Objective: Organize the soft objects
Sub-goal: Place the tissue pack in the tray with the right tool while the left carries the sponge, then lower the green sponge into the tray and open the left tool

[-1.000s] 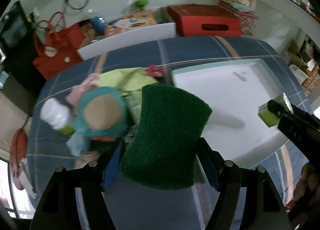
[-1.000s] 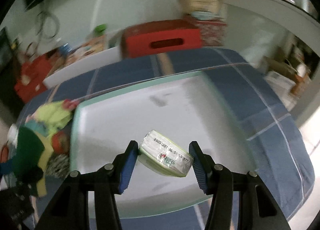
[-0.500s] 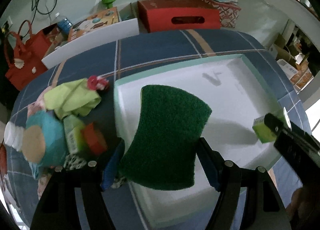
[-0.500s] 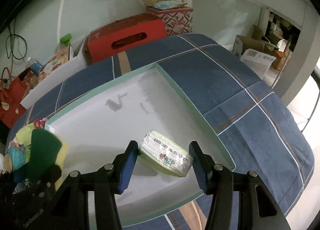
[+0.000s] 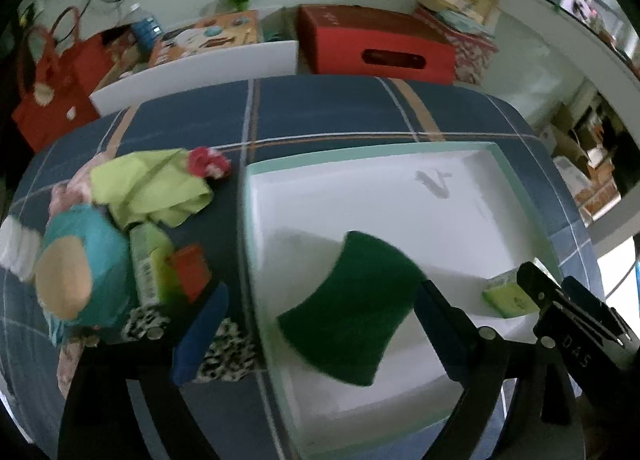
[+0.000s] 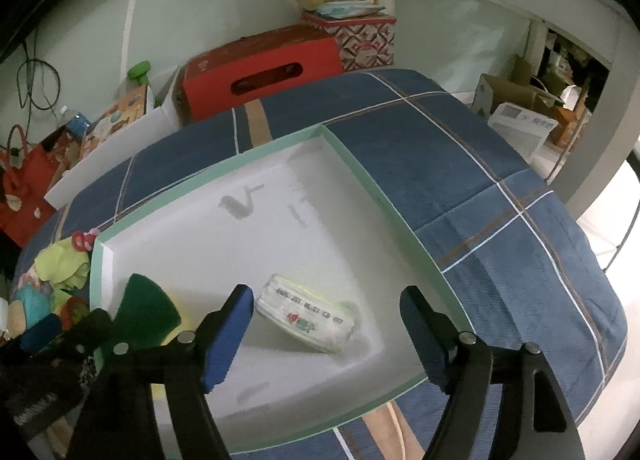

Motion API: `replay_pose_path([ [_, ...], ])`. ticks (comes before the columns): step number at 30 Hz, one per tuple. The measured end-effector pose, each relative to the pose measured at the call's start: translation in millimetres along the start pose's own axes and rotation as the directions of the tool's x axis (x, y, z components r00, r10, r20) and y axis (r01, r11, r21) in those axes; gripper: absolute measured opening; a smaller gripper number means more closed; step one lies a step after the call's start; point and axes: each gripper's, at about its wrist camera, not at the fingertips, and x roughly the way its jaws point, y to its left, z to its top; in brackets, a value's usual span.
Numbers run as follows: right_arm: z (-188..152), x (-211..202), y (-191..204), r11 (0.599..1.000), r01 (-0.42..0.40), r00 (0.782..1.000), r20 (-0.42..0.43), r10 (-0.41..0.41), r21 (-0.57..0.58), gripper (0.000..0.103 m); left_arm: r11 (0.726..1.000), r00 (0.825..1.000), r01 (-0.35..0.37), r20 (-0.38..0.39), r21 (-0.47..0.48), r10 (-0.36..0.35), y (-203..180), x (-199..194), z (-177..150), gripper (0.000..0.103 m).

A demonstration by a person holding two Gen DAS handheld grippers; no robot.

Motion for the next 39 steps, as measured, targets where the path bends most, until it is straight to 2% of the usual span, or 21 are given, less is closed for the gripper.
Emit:
replay_pose_path([
  [2, 0, 0, 2, 1.0, -0.012, 1.0, -0.005, 0.011, -0.006, 0.085, 1.0, 1.0, -0.011, -0.003, -0.016, 0.011, 7, -3, -2, 0.094],
  [5, -1, 0, 6, 0.999, -0.025, 1.0, -0.009, 0.025, -0.025, 0.103, 0.999, 1.0, -0.011, -0.009, -0.04, 0.01, 17, -7, -5, 0.094],
  [8, -2, -2, 11, 0.998, -0.045, 0.999, 0.002, 0.045, -0.041, 0.103, 0.998, 1.0, -0.016, -0.012, -0.066, 0.016, 28, -13, -9, 0.094],
  [13, -2, -7, 14, 0.998, -0.05, 0.998, 0.021, 0.051, -0.047, 0.103, 0.991, 0.999, -0.035, 0.033, -0.128, 0.039, 54, -29, -17, 0.094],
  [16, -3, -7, 17, 0.997, -0.066, 0.998, 0.022, 0.067, -0.049, 0.103, 0.983, 0.996, -0.042, 0.068, -0.177, 0.055, 73, -39, -23, 0.103],
  [17, -3, -8, 18, 0.996, -0.071, 0.997, 0.024, 0.072, -0.052, 0.103, 0.982, 0.995, -0.044, 0.077, -0.186, 0.059, 77, -41, -25, 0.103],
  [23, -5, -13, 30, 0.99, -0.112, 0.992, 0.043, 0.116, -0.087, 0.103, 0.962, 0.986, -0.081, 0.12, -0.261, 0.116, 112, -56, -41, 0.103],
  [30, -8, -18, 46, 0.98, -0.154, 0.985, 0.054, 0.162, -0.123, 0.103, 0.934, 0.968, -0.12, 0.171, -0.335, 0.186, 151, -72, -59, 0.103],
  [35, -12, -20, 65, 0.97, -0.191, 0.979, 0.045, 0.2, -0.153, 0.103, 0.91, 0.955, -0.149, 0.184, -0.386, 0.235, 179, -78, -73, 0.103],
  [39, -18, -24, 85, 0.953, -0.231, 0.97, 0.027, 0.241, -0.197, 0.103, 0.892, 0.956, -0.169, 0.151, -0.42, 0.252, 199, -76, -81, 0.103],
])
